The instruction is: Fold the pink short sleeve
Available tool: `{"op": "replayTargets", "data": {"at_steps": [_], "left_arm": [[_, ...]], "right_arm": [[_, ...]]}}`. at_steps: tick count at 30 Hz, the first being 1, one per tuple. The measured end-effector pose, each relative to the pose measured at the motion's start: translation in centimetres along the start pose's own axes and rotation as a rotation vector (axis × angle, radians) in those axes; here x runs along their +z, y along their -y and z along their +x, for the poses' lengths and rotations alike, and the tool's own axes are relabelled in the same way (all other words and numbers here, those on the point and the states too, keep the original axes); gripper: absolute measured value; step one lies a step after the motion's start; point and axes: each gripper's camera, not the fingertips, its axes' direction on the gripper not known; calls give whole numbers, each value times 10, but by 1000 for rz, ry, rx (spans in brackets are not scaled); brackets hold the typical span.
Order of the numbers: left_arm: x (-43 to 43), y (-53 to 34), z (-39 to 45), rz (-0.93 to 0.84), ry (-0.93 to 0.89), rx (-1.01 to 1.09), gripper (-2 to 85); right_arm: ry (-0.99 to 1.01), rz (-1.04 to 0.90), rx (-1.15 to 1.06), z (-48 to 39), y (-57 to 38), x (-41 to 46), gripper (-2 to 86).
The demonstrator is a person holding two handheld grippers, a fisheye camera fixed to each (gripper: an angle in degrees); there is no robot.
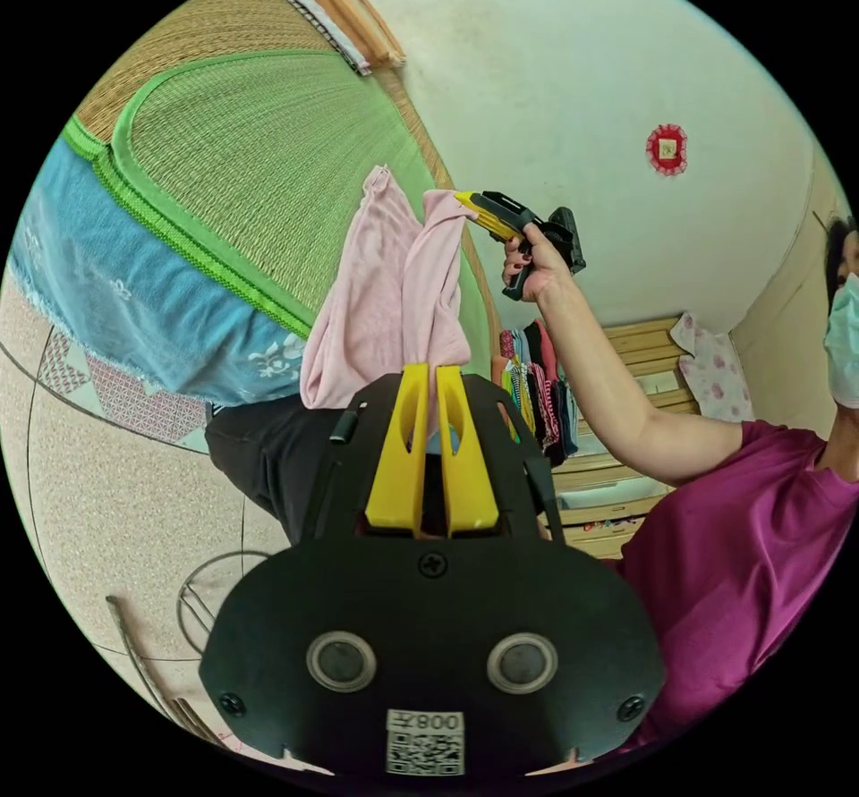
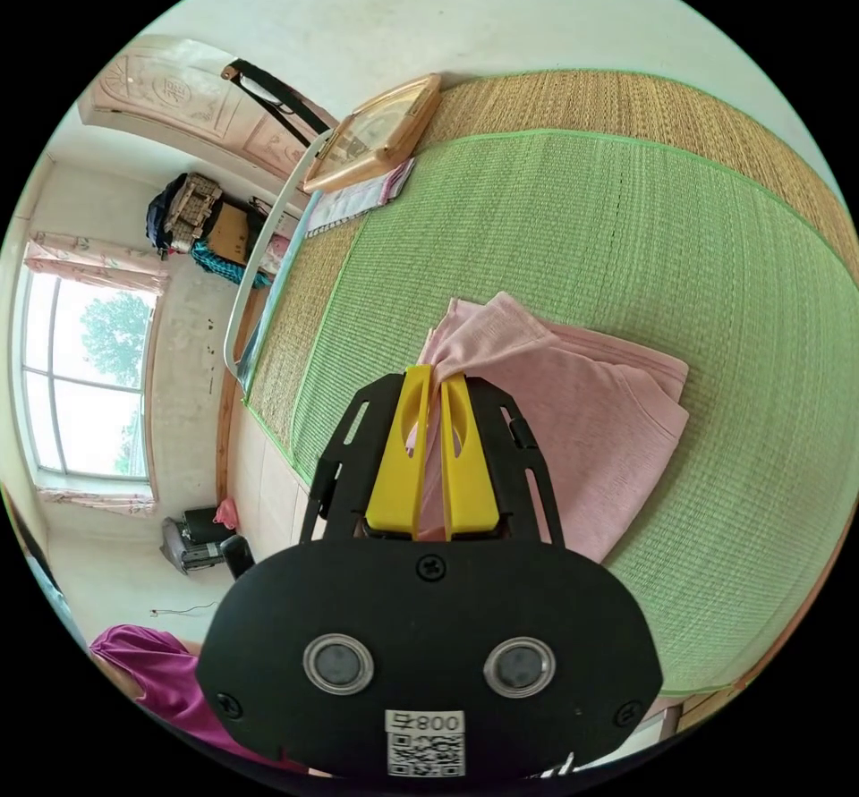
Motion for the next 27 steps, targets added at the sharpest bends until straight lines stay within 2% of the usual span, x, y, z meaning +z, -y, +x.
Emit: {"op": "replayTargets", "data": {"at_steps": [5,12,20,27], "left_arm": [[-3,-24,-56,-20,-12,-103,13],[-5,-56,-90,-30,-6,-150,16],[-4,-91,-94,-73,21,-134,20],[-6,-115,-73,-73,55,-86,25]], "right_arm": [[-62,-49,-2,-31,21,32,12],[-112,-154,-6,-69,50,79,23],[-148,-146,-137,-123,75,56,51],[-155,-108,-192,-137,74,23,41]]}}
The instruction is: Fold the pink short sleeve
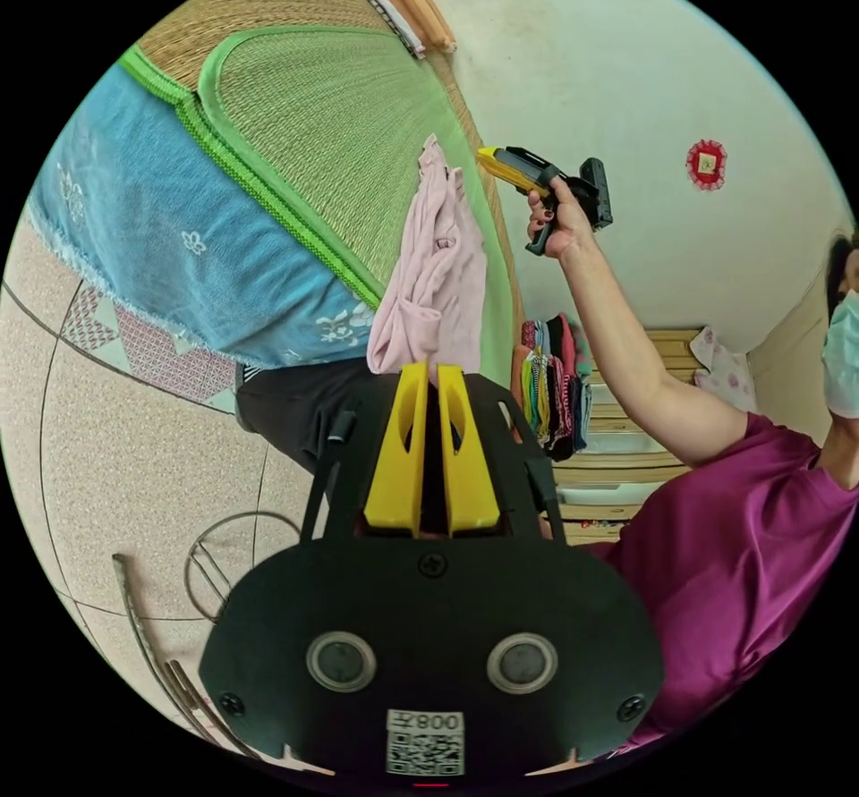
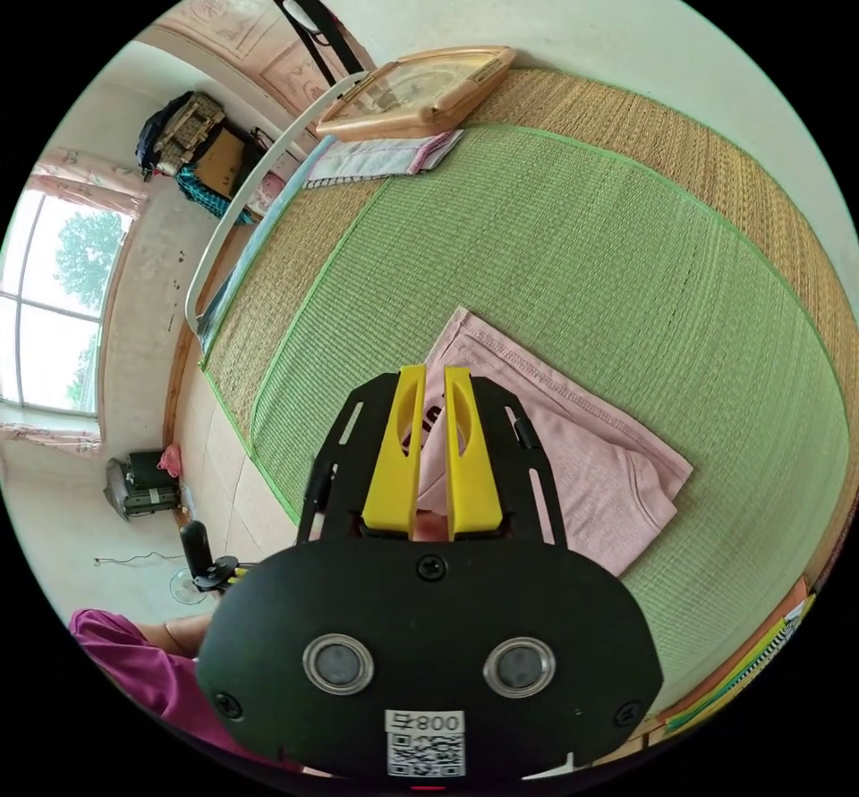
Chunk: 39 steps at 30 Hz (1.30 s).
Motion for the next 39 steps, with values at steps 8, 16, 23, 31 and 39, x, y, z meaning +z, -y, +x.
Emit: {"op": "replayTargets", "data": {"at_steps": [8,16,23,31,39], "left_arm": [[2,-7,52,64,67,131,49],[52,2,83,-90,347,218,25],[60,-17,109,-87,315,203,19],[73,-52,155,-66,262,204,23],[100,-88,194,-93,233,189,20]], "right_arm": [[59,-11,-54,0,-76,-32,40],[187,-55,79,43,-242,-62,46],[280,-2,262,81,-391,-99,55],[369,1,345,105,-499,-82,94],[520,38,270,127,-542,-80,86]]}}
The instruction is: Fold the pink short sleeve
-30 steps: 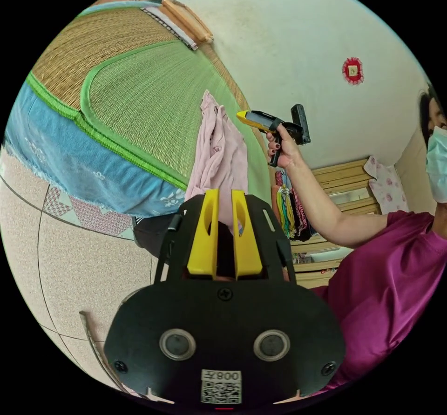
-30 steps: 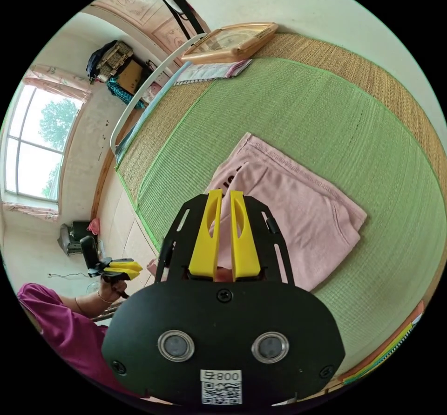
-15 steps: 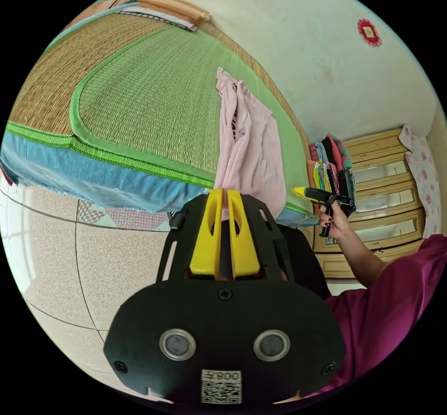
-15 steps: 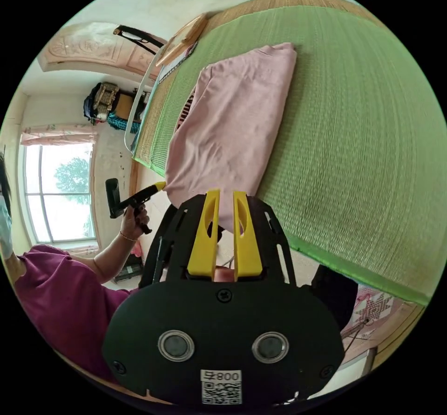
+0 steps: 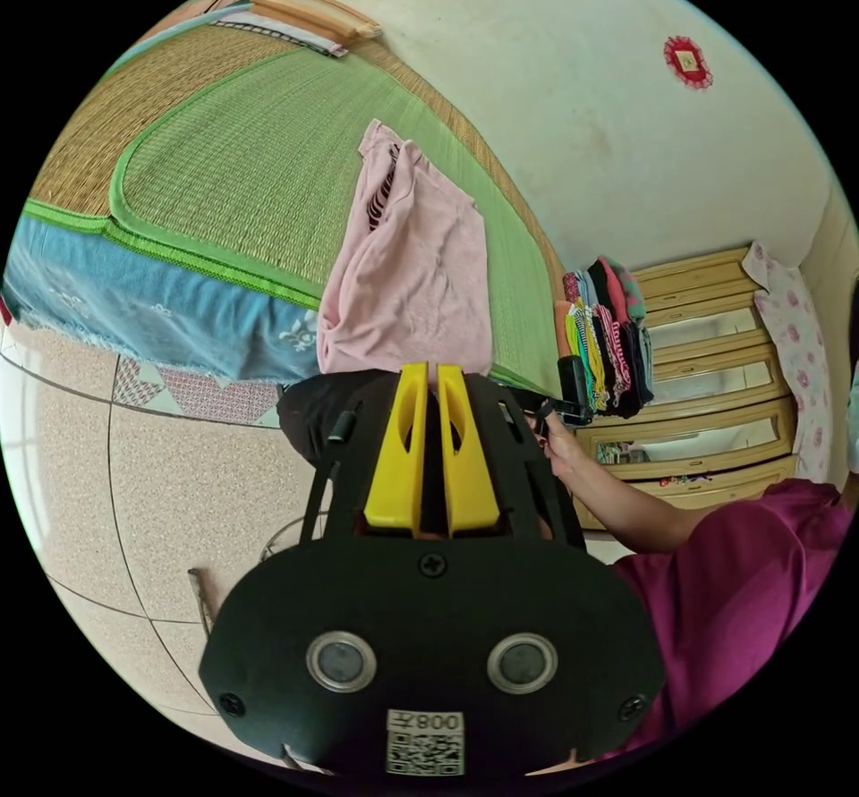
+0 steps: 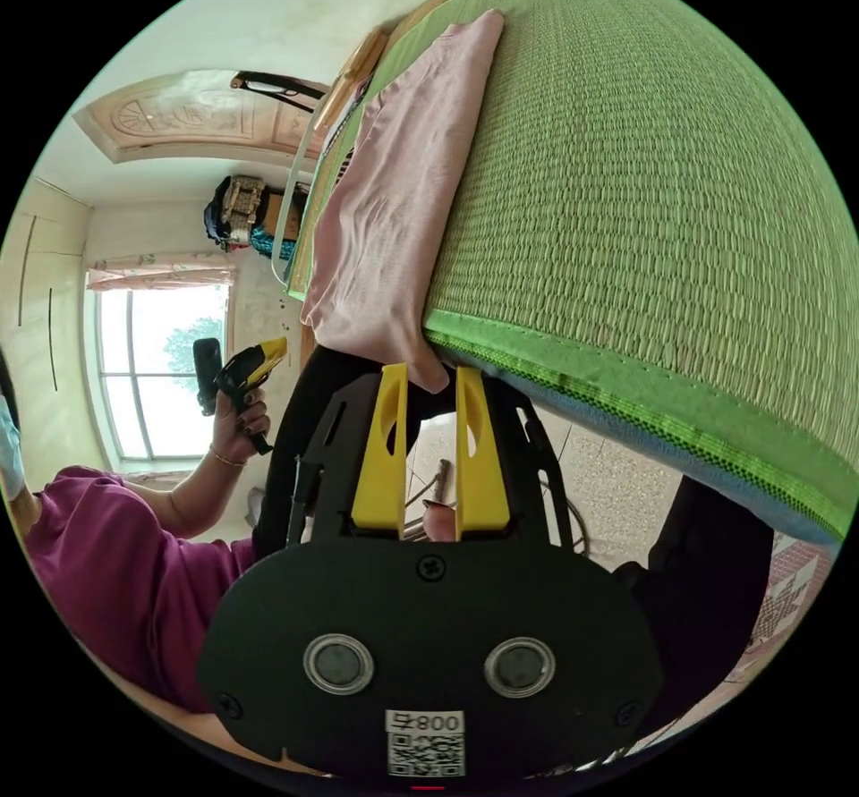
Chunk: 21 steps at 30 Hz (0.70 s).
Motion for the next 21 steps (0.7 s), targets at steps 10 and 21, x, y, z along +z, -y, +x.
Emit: {"op": "replayTargets", "data": {"at_steps": [10,21], "left_arm": [[47,-14,53,-83,-59,10,22],[122,-33,54,-206,-290,-117,62]], "right_arm": [[148,-31,-23,11,-32,2,48],[509,32,-36,5,-88,-60,17]]}}
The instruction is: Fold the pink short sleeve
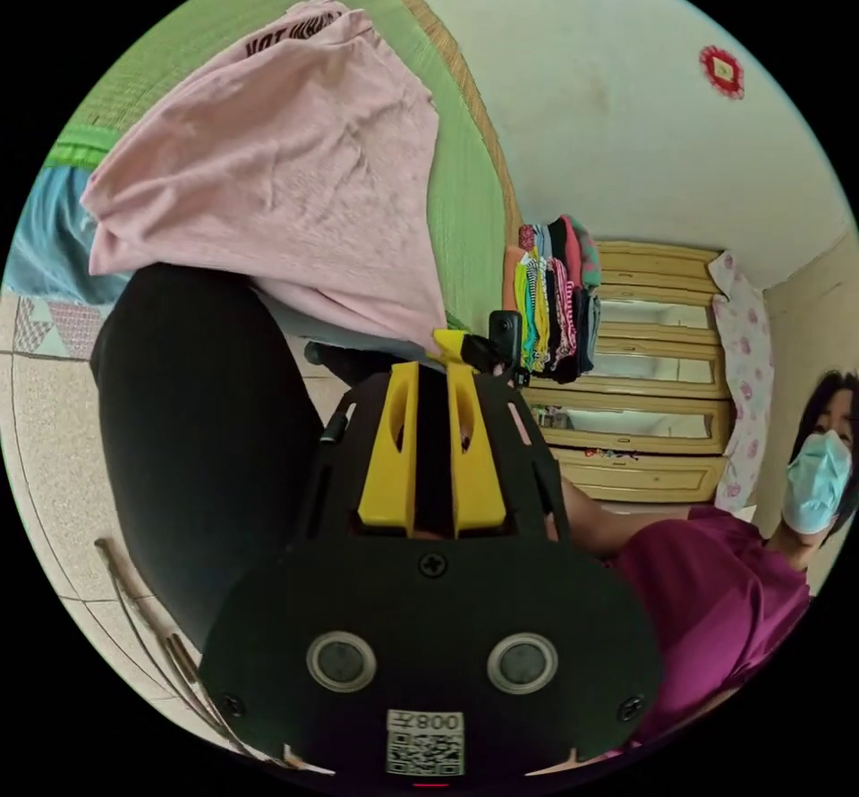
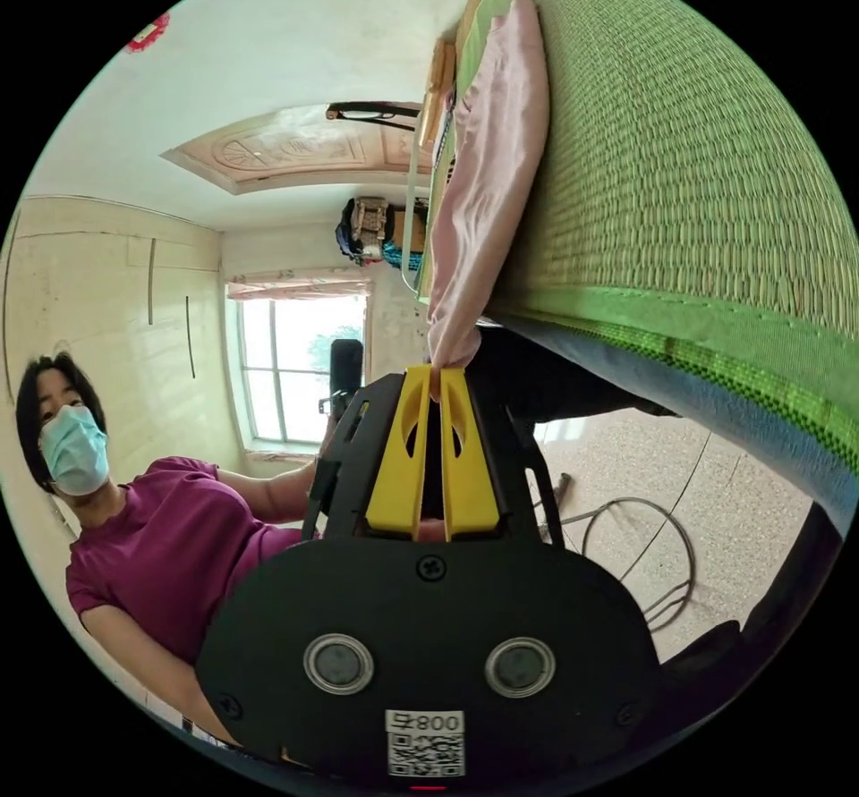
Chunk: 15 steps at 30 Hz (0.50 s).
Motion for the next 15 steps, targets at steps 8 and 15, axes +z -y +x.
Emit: {"op": "replayTargets", "data": {"at_steps": [8,15], "left_arm": [[15,-5,-45,110,-257,-127,38],[13,-23,-51,147,-272,-118,16]], "right_arm": [[25,-36,1,-22,-5,-9,18],[-2,5,52,-18,-22,-22,47]]}}
